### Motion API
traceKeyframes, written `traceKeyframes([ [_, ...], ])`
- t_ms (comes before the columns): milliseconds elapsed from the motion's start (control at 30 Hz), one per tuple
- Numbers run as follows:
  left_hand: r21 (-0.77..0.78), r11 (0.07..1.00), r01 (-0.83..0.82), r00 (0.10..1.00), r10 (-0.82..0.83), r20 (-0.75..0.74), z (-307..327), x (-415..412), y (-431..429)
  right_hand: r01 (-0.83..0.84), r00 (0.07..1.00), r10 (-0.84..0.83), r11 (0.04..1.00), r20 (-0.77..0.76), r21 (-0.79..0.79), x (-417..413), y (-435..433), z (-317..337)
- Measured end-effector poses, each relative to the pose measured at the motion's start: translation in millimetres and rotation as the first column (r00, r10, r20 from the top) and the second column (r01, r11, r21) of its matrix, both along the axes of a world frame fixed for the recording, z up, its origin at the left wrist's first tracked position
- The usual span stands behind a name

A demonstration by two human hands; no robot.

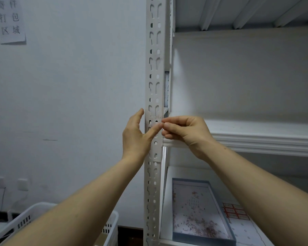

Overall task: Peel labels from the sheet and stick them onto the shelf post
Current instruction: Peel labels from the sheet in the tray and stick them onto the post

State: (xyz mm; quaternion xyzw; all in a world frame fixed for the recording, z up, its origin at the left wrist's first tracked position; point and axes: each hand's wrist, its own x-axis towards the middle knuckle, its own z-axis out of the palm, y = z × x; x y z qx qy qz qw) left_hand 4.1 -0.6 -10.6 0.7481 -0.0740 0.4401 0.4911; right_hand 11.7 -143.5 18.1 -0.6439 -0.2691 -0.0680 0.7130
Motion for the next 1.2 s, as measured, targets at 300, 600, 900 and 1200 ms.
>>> traceKeyframes([
  [300,0.152,0.985,-0.082,0.996,0.074,0.057,5.1,-5.2,2.6,0.274,0.928,-0.180,0.922,0.326,-0.273,-9.1,3.5,8.5],
  [600,0.127,0.990,-0.063,0.998,0.063,0.010,1.1,-4.5,7.2,0.235,0.972,-0.234,0.972,-0.032,0.012,0.0,3.8,5.5],
  [900,-0.272,0.956,0.113,0.949,-0.185,-0.257,7.1,7.9,18.5,0.297,0.955,-0.297,0.955,-0.009,-0.014,10.1,0.9,11.3],
  [1200,-0.203,0.955,0.215,0.949,-0.253,-0.187,9.0,12.5,22.1,0.421,0.903,-0.418,0.907,0.099,-0.006,28.3,20.4,23.6],
])
